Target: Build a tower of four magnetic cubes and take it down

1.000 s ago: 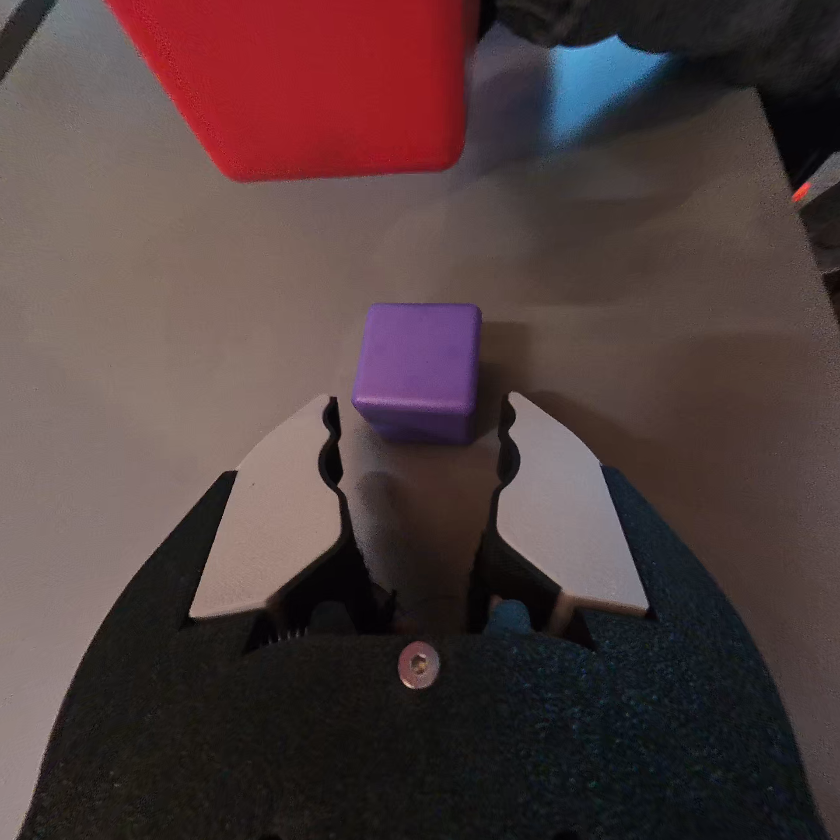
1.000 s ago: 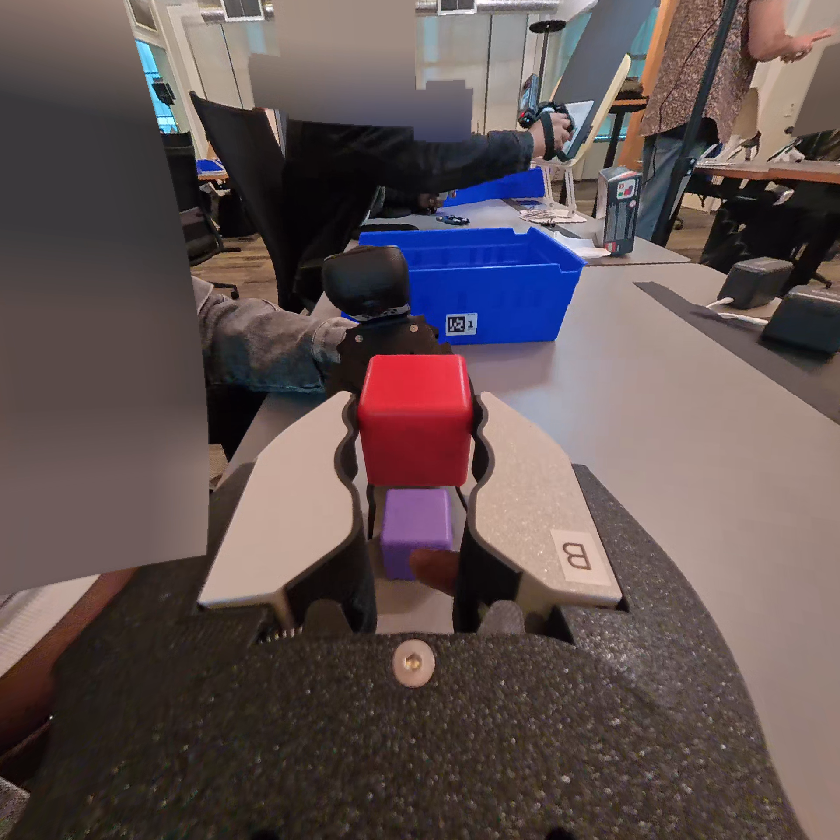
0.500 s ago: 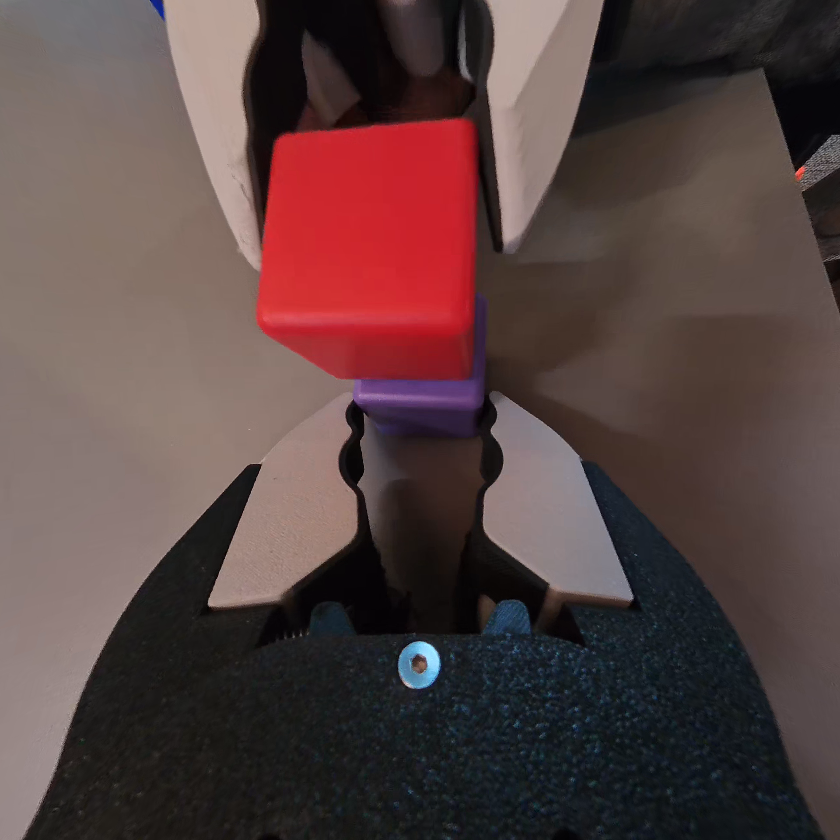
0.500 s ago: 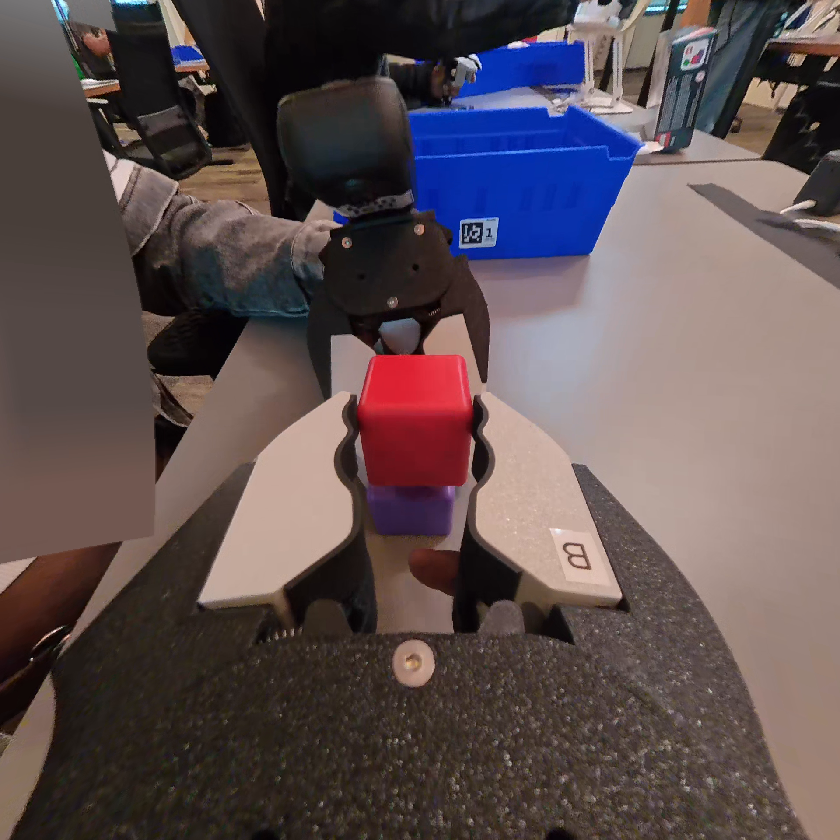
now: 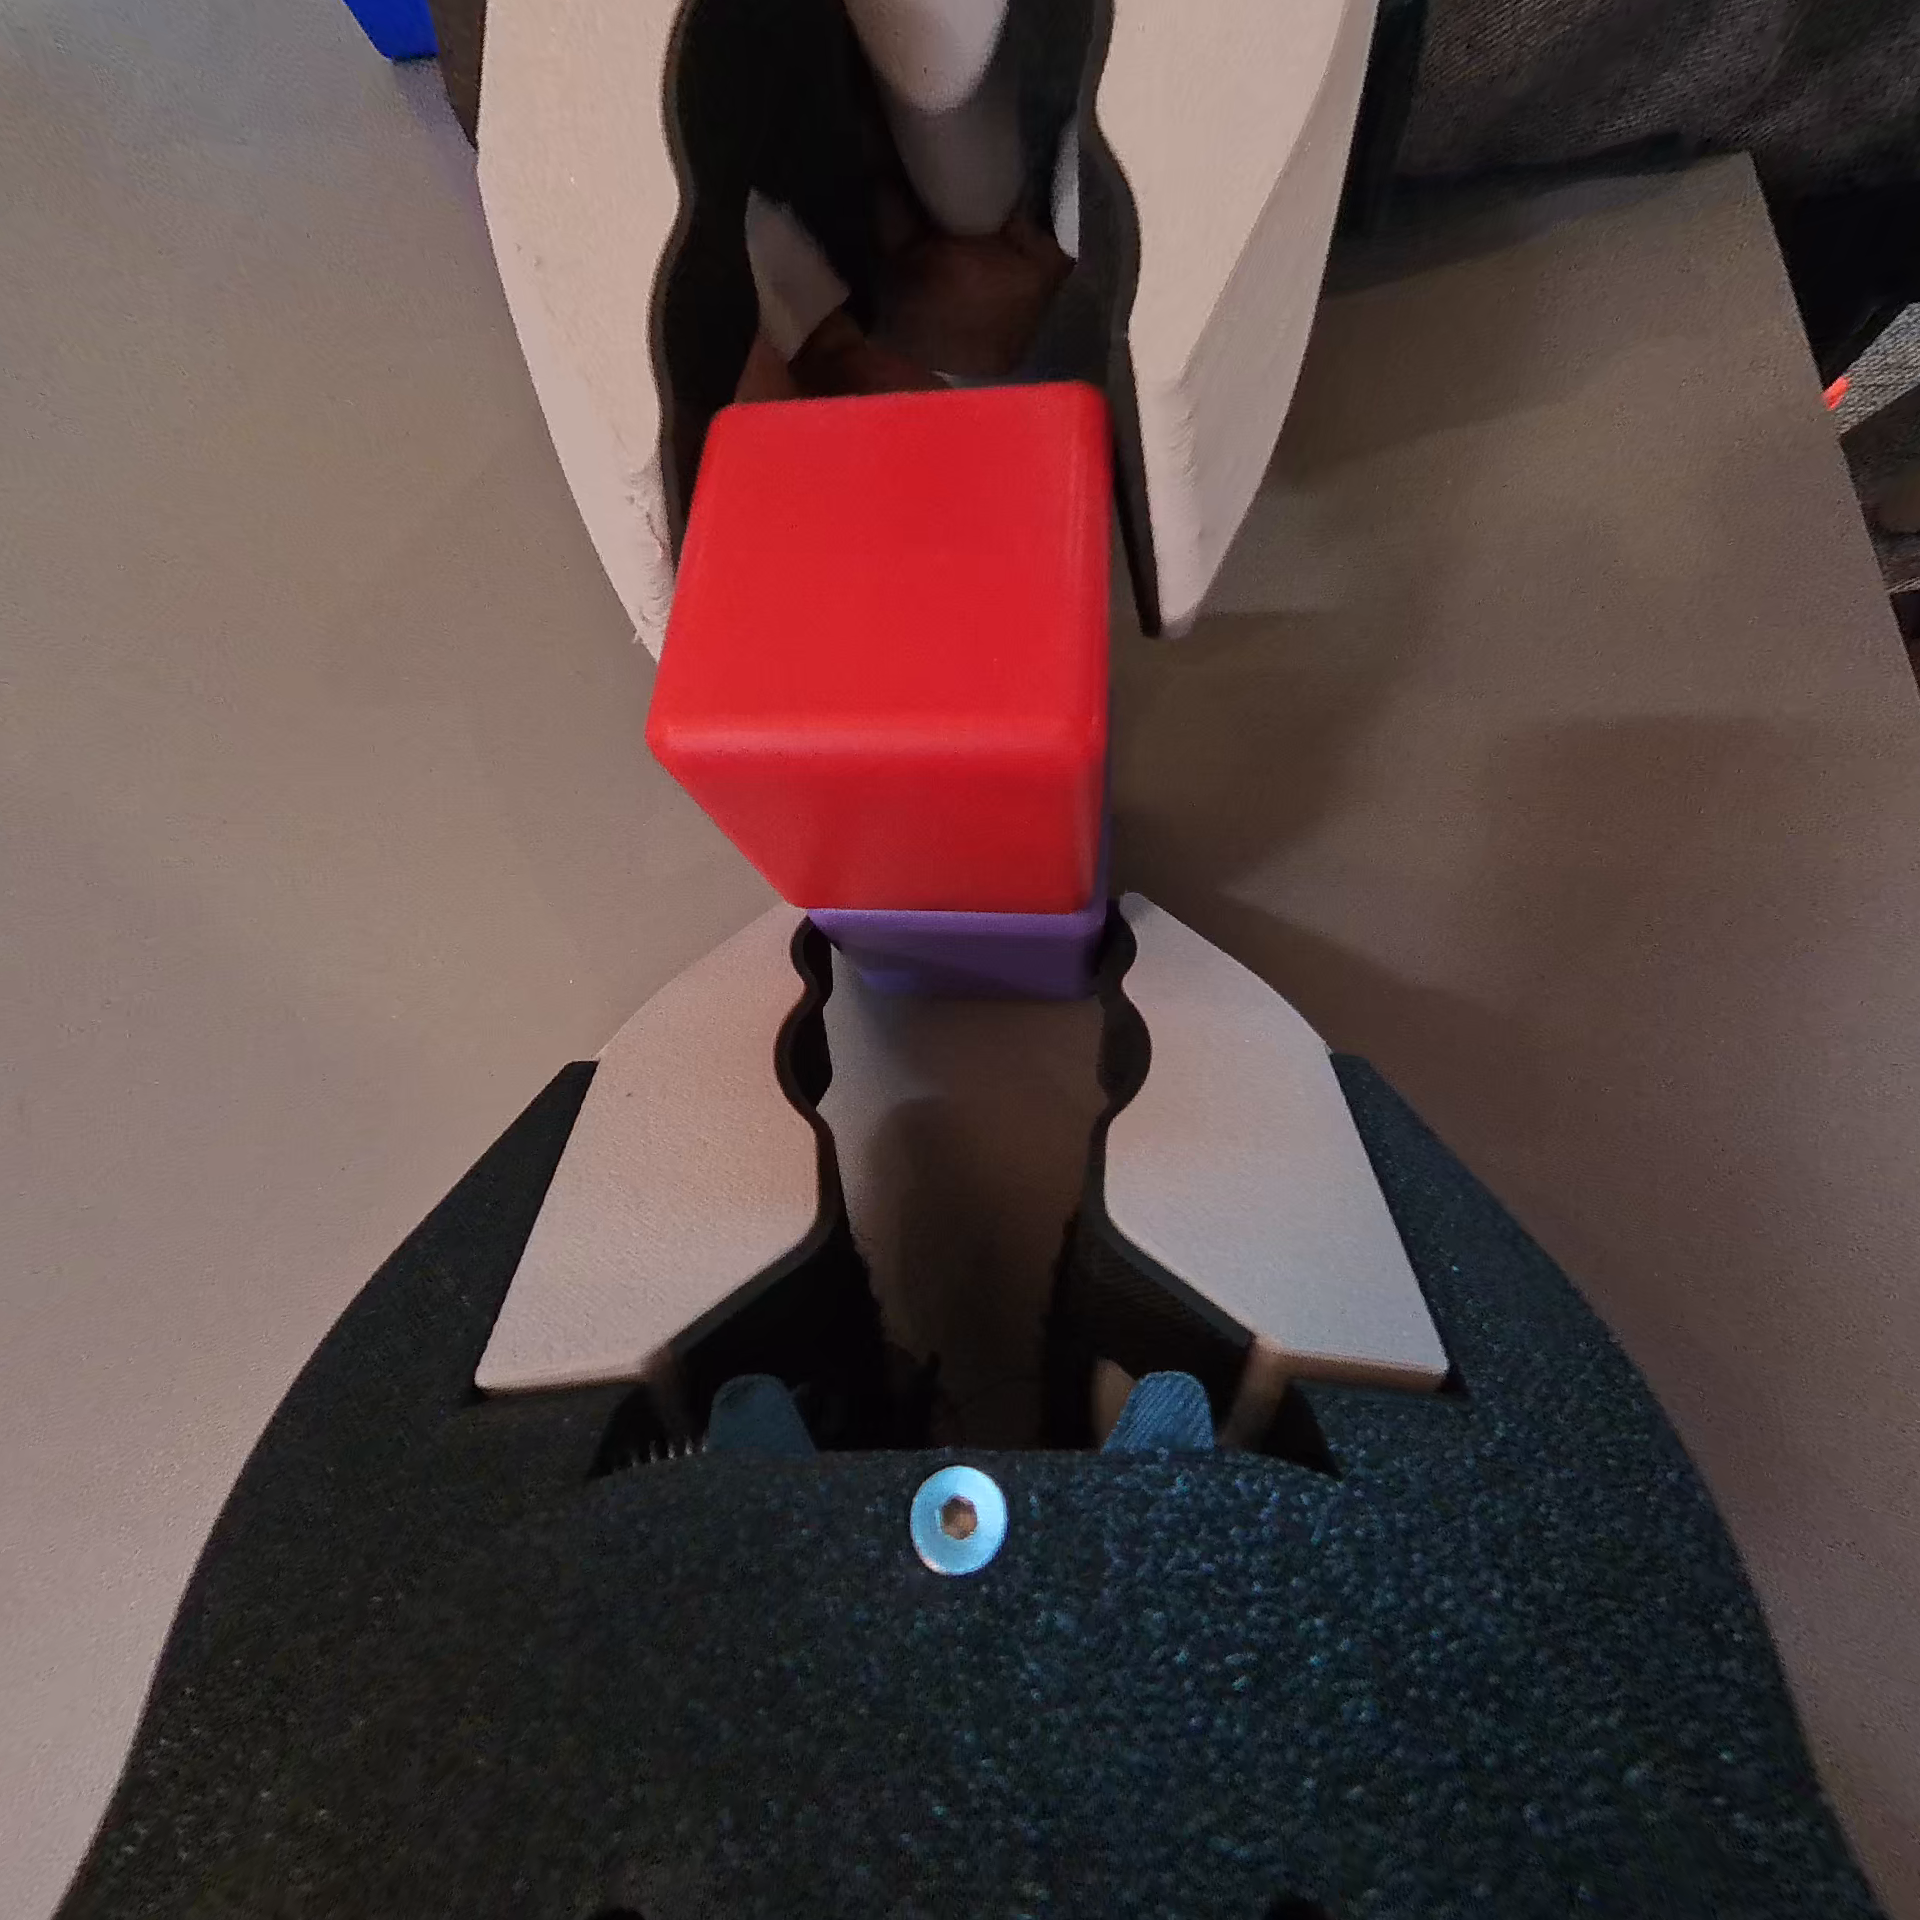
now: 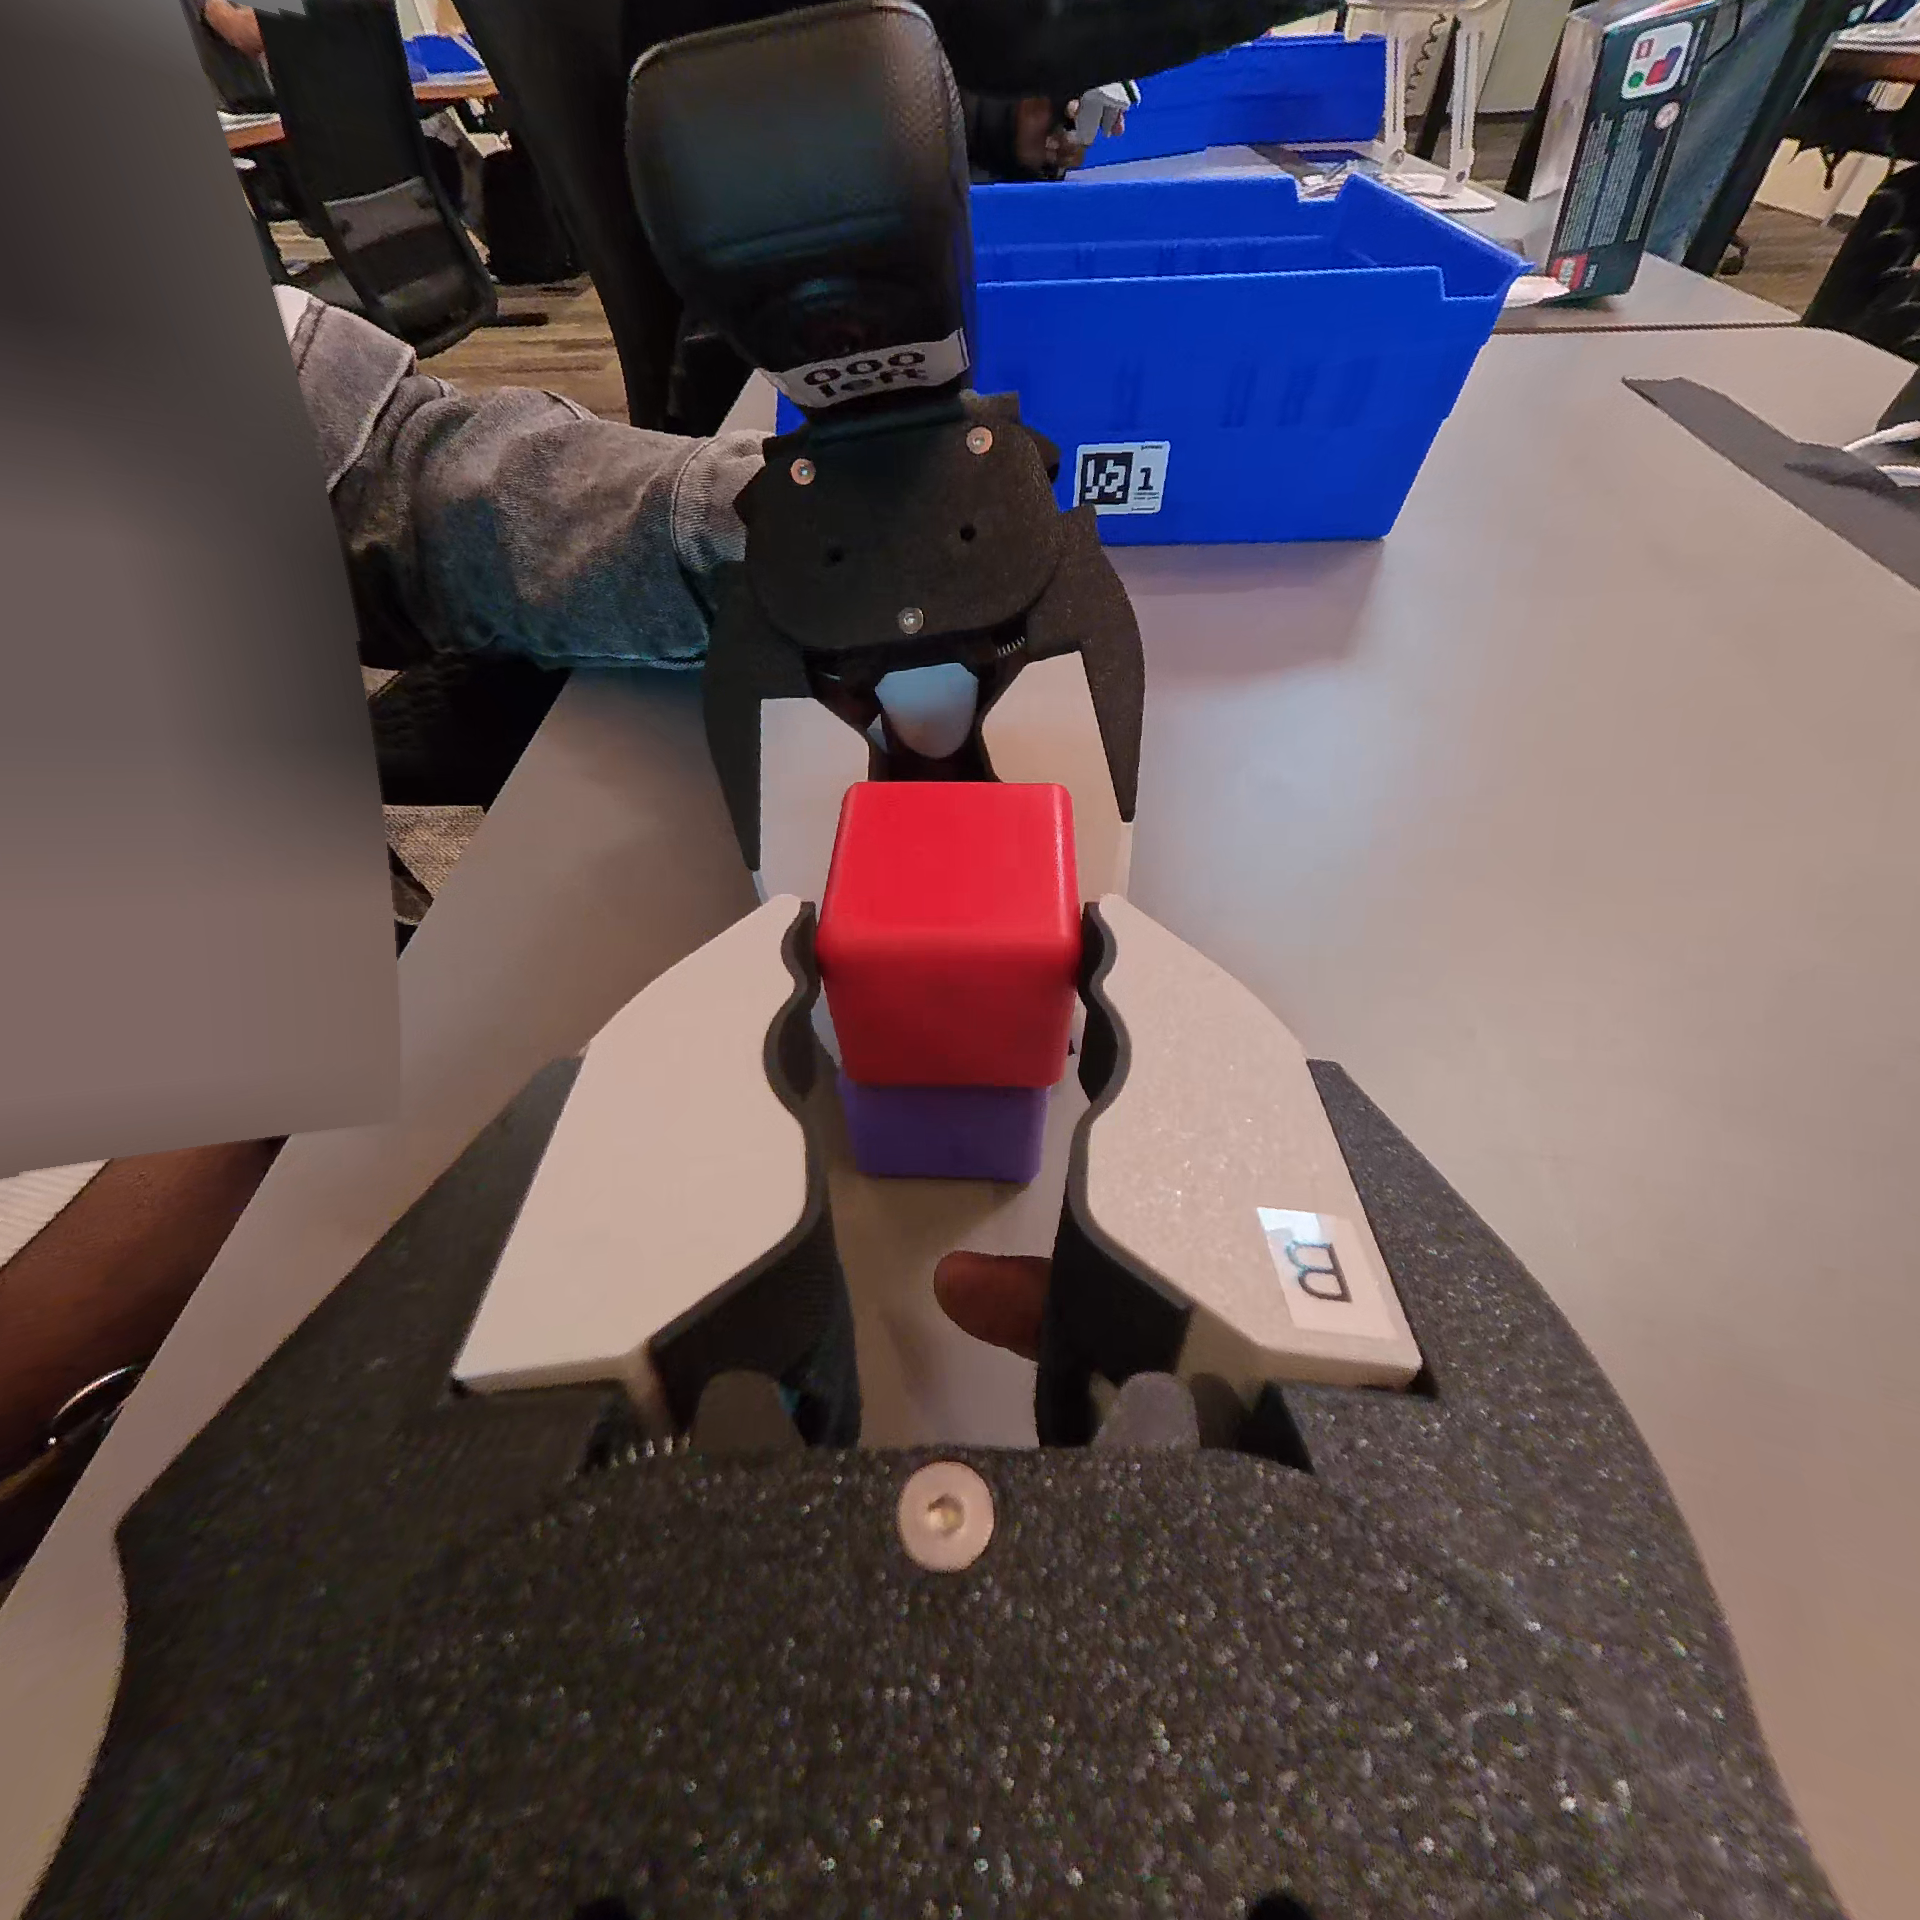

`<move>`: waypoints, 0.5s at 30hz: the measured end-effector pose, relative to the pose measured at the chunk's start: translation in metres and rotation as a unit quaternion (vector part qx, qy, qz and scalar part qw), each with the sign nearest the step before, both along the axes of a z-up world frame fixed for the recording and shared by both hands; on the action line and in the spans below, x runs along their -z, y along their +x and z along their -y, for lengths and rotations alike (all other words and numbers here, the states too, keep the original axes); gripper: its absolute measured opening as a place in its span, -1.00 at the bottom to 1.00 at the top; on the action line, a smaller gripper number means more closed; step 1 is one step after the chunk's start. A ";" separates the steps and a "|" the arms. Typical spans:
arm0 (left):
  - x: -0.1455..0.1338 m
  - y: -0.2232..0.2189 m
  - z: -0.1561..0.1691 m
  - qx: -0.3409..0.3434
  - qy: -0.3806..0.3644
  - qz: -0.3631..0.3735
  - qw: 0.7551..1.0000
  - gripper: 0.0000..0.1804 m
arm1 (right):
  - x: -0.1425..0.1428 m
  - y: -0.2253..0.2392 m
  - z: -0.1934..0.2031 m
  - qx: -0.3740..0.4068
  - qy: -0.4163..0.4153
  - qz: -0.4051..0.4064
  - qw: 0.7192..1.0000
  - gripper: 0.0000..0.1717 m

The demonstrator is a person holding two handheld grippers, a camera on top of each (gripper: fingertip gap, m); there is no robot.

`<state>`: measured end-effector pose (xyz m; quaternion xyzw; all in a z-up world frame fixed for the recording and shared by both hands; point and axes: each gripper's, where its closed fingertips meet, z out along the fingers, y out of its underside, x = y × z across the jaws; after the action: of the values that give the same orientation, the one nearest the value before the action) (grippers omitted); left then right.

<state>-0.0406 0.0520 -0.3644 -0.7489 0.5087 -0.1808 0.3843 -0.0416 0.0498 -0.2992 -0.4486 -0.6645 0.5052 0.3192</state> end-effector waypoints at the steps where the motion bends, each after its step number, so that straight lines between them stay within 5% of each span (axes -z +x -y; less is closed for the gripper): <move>1: 0.000 0.000 0.000 0.000 0.001 0.000 1.000 -0.46 | 0.000 0.000 0.000 0.001 0.000 0.000 1.000 -0.44; 7: 0.001 0.000 0.001 0.006 0.003 -0.004 1.000 -0.37 | -0.002 0.000 0.001 -0.004 -0.008 -0.011 1.000 -0.44; 10: -0.009 -0.005 -0.002 -0.016 0.031 0.011 0.999 -0.08 | -0.019 0.002 -0.002 0.001 -0.049 -0.050 0.998 -0.05; 15: -0.093 -0.023 0.015 -0.070 0.120 0.127 0.982 0.12 | -0.046 0.010 -0.023 0.048 -0.086 -0.136 0.986 0.28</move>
<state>-0.0638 0.0368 -0.2718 -0.7019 0.4199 -0.1850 0.5448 -0.0319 0.0725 -0.2531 -0.4332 -0.5466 0.6006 0.3909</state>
